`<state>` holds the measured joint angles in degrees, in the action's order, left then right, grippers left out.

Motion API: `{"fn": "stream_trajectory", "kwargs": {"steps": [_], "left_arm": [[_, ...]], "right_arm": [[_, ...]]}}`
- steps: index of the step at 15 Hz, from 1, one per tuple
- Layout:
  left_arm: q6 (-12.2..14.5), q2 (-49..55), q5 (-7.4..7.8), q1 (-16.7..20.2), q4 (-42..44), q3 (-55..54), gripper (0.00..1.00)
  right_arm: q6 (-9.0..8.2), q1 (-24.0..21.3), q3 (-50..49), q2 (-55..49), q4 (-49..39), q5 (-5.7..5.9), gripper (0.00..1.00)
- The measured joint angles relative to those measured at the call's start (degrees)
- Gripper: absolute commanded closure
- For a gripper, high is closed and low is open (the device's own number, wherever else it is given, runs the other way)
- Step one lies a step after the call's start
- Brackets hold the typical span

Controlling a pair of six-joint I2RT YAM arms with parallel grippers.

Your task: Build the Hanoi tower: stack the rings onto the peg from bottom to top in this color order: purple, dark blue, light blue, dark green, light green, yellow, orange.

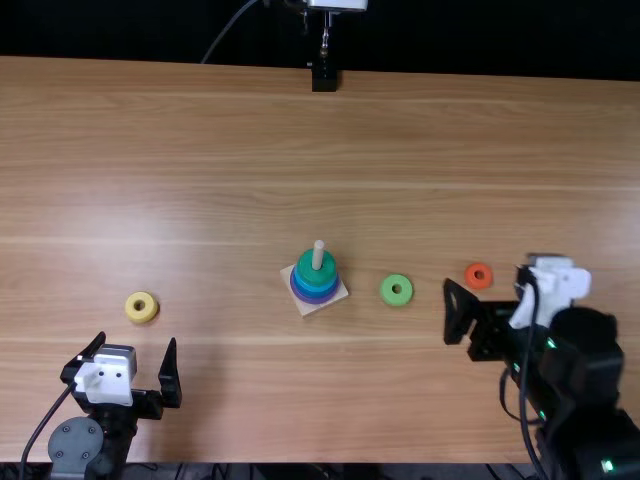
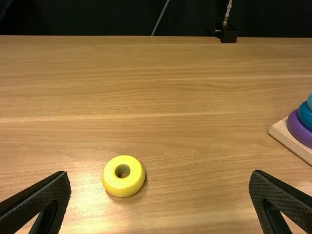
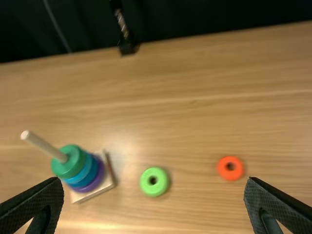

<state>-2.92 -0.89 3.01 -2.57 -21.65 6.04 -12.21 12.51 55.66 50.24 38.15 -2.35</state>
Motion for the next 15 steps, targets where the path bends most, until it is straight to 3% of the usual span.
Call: {"fn": "stream_trajectory", "kwargs": {"steps": [2, 4, 12, 15], "left_arm": [[0.02, 0.0, 0.0, 0.0, 0.0, 0.0, 0.0], [-0.02, 0.0, 0.0, 0.0, 0.0, 0.0, 0.0], [0.13, 0.0, 0.04, 0.0, 0.02, 0.0, 0.0], [0.11, 0.02, 0.0, 0.0, 0.0, 0.0, 0.0]], "right_arm": [[-1.44, 5.73, 1.07, 7.74, 5.6, 0.0, 0.0], [-2.05, 8.31, 2.1, 13.55, 8.79, 0.0, 0.0], [-2.64, 8.31, 7.96, 39.95, 8.5, 0.46, 0.0], [-2.58, 5.95, 11.32, 47.63, 7.65, 0.46, 0.0]]}}
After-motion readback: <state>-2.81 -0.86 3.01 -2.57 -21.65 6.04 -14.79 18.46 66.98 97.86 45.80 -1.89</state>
